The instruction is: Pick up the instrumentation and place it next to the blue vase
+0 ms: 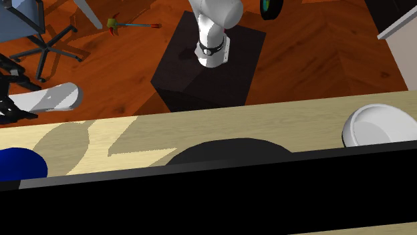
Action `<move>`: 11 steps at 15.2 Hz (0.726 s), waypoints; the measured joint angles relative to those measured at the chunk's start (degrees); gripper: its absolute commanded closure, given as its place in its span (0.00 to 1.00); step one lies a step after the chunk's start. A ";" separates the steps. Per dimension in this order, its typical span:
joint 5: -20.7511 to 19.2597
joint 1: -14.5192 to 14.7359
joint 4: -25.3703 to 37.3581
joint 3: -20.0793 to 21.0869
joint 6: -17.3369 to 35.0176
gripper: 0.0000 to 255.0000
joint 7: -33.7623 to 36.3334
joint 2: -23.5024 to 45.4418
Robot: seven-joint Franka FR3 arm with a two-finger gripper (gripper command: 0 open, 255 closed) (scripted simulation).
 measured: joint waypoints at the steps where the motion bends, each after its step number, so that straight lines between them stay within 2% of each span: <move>1: 0.00 0.00 -0.84 0.00 0.84 1.00 0.00 0.01; 11: 0.04 -0.01 -9.23 -0.01 8.74 1.00 -0.18 -0.47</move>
